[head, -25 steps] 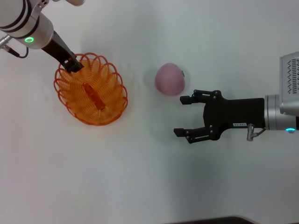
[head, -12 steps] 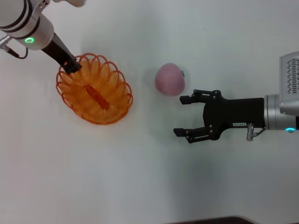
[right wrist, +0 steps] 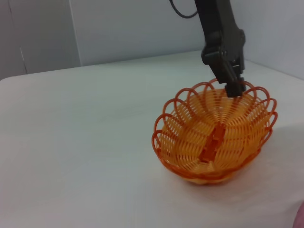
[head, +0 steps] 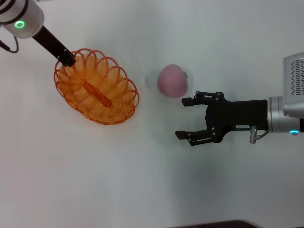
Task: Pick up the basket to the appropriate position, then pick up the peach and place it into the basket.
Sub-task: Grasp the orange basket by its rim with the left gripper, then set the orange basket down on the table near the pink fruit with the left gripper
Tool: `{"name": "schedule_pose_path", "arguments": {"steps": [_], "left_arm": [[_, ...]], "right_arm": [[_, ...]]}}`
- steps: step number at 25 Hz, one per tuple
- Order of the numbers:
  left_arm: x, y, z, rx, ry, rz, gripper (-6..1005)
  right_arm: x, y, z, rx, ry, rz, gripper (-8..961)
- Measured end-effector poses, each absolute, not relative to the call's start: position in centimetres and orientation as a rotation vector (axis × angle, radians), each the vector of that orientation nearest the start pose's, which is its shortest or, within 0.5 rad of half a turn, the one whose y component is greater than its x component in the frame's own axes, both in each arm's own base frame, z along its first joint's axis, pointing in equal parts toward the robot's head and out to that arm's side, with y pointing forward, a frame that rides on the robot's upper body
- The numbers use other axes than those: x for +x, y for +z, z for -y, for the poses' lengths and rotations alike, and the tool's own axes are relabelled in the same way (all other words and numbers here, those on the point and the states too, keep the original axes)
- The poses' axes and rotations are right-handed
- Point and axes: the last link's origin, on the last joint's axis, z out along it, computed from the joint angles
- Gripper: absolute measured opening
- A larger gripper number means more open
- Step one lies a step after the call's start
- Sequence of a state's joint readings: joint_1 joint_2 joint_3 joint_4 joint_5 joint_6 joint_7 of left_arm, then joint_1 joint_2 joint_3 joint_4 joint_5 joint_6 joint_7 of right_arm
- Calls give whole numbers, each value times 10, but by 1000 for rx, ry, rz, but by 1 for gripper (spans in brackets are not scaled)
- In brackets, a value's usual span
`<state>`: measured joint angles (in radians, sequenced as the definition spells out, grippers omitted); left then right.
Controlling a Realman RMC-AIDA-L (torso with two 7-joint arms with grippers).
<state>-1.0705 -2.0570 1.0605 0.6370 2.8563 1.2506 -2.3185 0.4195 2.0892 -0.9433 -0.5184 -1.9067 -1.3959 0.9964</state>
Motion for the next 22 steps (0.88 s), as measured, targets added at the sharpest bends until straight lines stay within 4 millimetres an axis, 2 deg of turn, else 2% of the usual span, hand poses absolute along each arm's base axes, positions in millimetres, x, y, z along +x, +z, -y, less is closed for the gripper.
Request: {"name": "schedule_pose_path", "arguments": {"steps": [9,16,22], "left_arm": [[-182,0,-436,-2484,631,1050,93],[-192,25,-428,-2429,457,1413,71],[-210,31,-411,-2379,318,1672,55]], "right_arm": [[295,-55,-287,-2827,507,-324,924],[294,-56,-286,-2829,513,-326,924],[293,-57,-286,-2834,519,-326,924]]}}
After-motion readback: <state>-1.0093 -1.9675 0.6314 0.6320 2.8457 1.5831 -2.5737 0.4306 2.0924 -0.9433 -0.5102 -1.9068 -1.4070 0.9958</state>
